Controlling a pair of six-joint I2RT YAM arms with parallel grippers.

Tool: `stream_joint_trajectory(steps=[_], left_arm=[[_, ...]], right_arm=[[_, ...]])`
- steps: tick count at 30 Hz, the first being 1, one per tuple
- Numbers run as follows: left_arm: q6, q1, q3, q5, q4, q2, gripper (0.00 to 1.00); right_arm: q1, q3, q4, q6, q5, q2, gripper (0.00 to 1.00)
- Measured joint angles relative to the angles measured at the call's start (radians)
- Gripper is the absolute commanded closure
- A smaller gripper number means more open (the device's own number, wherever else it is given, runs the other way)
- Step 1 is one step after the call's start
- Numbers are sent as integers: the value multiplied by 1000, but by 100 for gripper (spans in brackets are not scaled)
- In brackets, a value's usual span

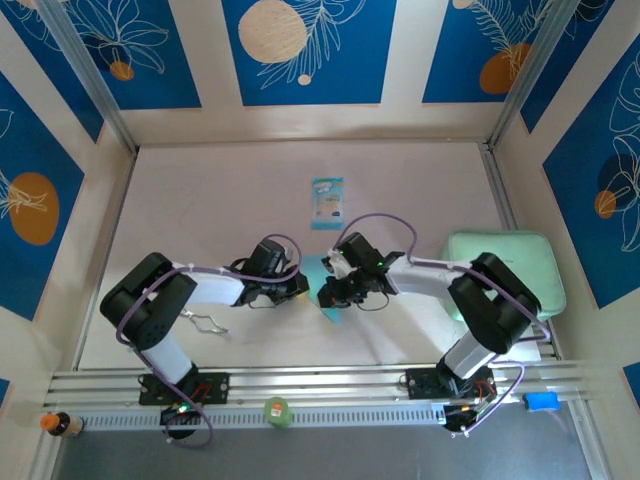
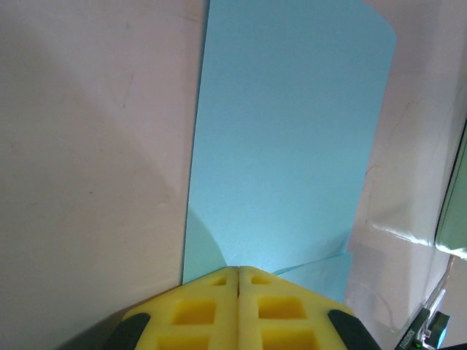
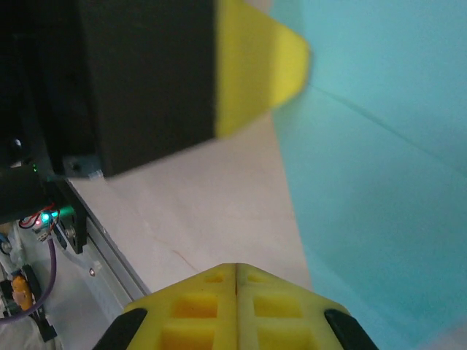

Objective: Fold a paper plane with a square sheet of paper (pick it up from the middle)
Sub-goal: Third fold the triangle at the center of the table.

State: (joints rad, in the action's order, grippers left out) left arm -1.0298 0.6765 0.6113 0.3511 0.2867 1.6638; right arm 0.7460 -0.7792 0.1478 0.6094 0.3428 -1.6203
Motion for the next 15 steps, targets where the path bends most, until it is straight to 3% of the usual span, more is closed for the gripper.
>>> stream_joint_trajectory(steps=[7,15], left_arm=[[0,0,0,0,1,0,100],[0,0,-5,-1,10,0,100]], right_arm=[[15,-30,6,-11,-10,-115,92],[-13,130,-34,0,30,3,91]])
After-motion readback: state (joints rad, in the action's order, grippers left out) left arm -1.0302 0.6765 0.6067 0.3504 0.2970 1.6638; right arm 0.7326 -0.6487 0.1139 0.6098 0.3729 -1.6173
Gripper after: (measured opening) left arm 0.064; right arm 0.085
